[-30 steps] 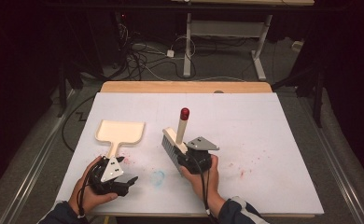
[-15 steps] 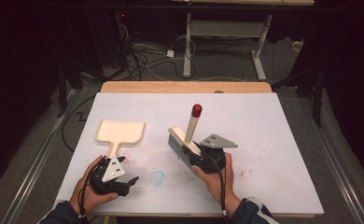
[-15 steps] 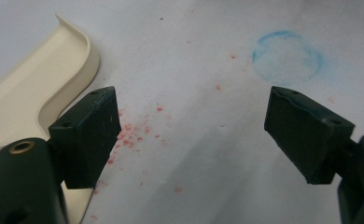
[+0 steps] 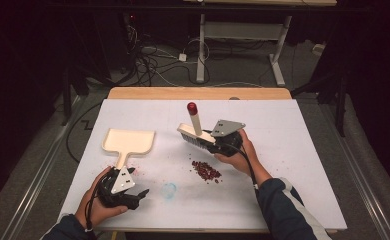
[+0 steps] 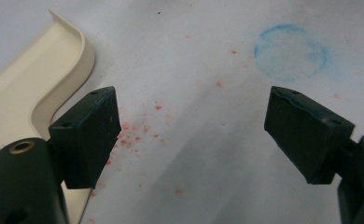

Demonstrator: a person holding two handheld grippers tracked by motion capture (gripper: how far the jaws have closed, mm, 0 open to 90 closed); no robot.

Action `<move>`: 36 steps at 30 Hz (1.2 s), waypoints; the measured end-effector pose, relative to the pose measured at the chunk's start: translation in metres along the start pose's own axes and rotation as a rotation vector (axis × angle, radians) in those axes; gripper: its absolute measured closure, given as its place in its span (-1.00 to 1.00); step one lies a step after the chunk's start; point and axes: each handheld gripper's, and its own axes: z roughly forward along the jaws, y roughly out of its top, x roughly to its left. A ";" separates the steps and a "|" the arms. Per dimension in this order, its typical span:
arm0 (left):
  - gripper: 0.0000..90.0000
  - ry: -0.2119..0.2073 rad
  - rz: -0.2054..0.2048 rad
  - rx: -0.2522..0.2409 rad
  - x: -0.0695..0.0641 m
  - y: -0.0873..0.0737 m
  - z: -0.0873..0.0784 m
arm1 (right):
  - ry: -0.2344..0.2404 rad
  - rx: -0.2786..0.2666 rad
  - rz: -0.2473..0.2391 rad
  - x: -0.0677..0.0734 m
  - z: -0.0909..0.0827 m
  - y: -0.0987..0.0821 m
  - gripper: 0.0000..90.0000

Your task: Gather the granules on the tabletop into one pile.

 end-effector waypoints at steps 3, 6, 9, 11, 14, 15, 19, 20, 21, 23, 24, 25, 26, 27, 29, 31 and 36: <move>-0.61 0.001 0.015 0.000 0.000 -0.001 0.000 | 0.031 0.001 0.006 0.002 0.017 -0.006 0.51; -0.61 -0.006 0.004 0.002 0.000 -0.002 -0.001 | 0.079 -0.008 -0.013 0.008 0.019 -0.006 0.51; -0.61 -0.007 0.001 0.004 -0.001 -0.003 -0.001 | 0.127 0.009 -0.066 0.012 0.015 -0.008 0.51; -0.61 0.000 0.013 0.005 -0.001 -0.002 -0.002 | 0.149 0.014 -0.096 0.014 0.009 -0.011 0.50; -0.61 -0.002 0.007 0.010 -0.002 -0.002 -0.001 | 0.188 -0.006 -0.110 0.012 0.001 -0.018 0.51; -0.61 -0.002 0.008 0.011 -0.003 -0.002 -0.001 | 0.206 -0.012 -0.107 0.011 -0.002 -0.020 0.51; -0.61 0.002 0.011 0.012 -0.002 -0.002 -0.001 | 0.245 -0.013 -0.144 0.010 -0.012 -0.026 0.51; -0.61 -0.004 0.002 0.016 -0.002 -0.002 -0.001 | 0.253 -0.015 -0.156 0.009 -0.015 -0.027 0.51; -0.61 0.001 0.008 0.012 -0.002 -0.002 -0.001 | 0.263 -0.014 -0.161 0.009 -0.018 -0.028 0.51; -0.61 -0.003 0.003 0.014 -0.002 -0.003 -0.001 | 0.274 -0.015 -0.171 0.009 -0.024 -0.031 0.51; -0.61 -0.003 0.002 0.013 -0.002 -0.003 -0.002 | 0.280 -0.018 -0.169 0.009 -0.027 -0.033 0.51; -0.61 -0.003 0.001 0.014 -0.002 -0.003 -0.002 | 0.274 -0.016 -0.163 0.009 -0.030 -0.034 0.51; -0.61 -0.002 0.003 0.016 -0.002 -0.003 -0.002 | 0.276 -0.016 -0.164 0.008 -0.032 -0.036 0.51; -0.61 0.005 0.009 0.014 -0.002 -0.003 -0.002 | 0.280 -0.020 -0.163 0.008 -0.035 -0.037 0.51; -0.61 0.000 0.003 0.013 -0.003 -0.003 -0.003 | 0.258 -0.022 -0.156 0.007 -0.038 -0.039 0.51; -0.61 0.009 0.013 0.010 -0.003 -0.002 -0.003 | 0.242 -0.026 -0.153 0.006 -0.040 -0.040 0.51; -0.61 -0.001 0.006 0.017 -0.003 -0.002 -0.002 | 0.187 -0.038 -0.124 0.002 -0.043 -0.038 0.51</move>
